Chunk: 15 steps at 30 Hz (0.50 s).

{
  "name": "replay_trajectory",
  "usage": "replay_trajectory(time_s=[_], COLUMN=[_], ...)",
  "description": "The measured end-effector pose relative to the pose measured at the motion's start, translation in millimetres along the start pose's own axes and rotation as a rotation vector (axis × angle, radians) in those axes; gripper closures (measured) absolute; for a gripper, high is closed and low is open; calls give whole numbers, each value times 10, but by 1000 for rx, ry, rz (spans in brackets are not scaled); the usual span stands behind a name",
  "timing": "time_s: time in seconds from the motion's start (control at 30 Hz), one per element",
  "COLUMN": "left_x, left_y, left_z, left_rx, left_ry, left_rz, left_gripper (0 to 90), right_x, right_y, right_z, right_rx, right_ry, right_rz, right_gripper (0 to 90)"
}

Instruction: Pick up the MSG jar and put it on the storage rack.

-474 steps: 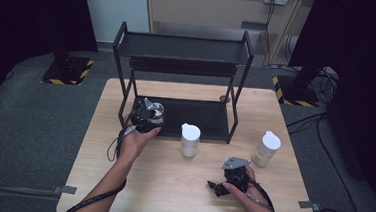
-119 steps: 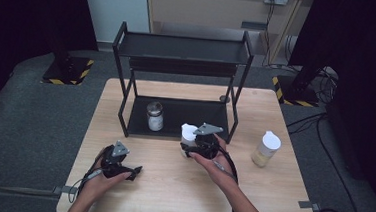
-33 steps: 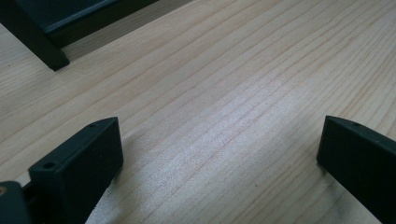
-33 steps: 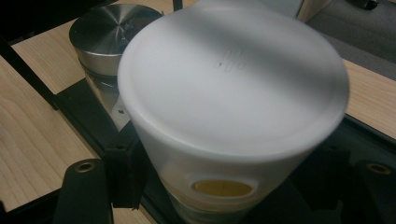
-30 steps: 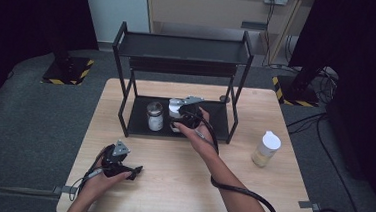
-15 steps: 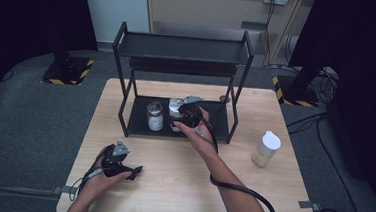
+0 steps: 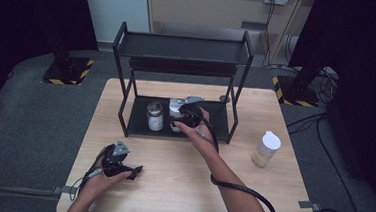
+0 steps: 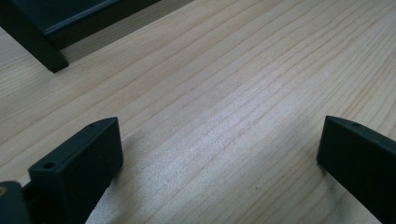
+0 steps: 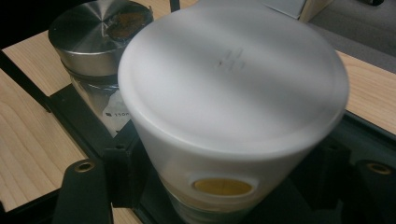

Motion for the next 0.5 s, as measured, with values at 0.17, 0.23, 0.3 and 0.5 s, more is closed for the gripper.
replay_trajectory(time_s=[0.17, 0.23, 0.3, 0.5], left_x=[0, 0, 0, 0], left_y=[0, 0, 0, 0], left_z=[0, 0, 0, 0], left_rx=[0, 0, -1, 0], left_ry=[0, 0, 0, 0], left_rz=[0, 0, 0, 0], left_gripper=[0, 0, 0, 0], right_x=[5, 5, 4, 9], right_y=[1, -1, 0, 3], right_z=[-7, -16, -23, -43], right_rx=[7, 10, 11, 18], right_ry=[-2, -5, -6, -13], right_rz=[0, 2, 2, 1], right_gripper=[311, 311, 311, 310])
Point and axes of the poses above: each handheld gripper's, and its own axes: x roughly forward along the jaws, y roughly out of its underside, z roughly to its left, the point moved 8 cm from there along x, roughly forward along the jaws, and after that the axes turned 13 degrees about -z, right-handed, at the moved point
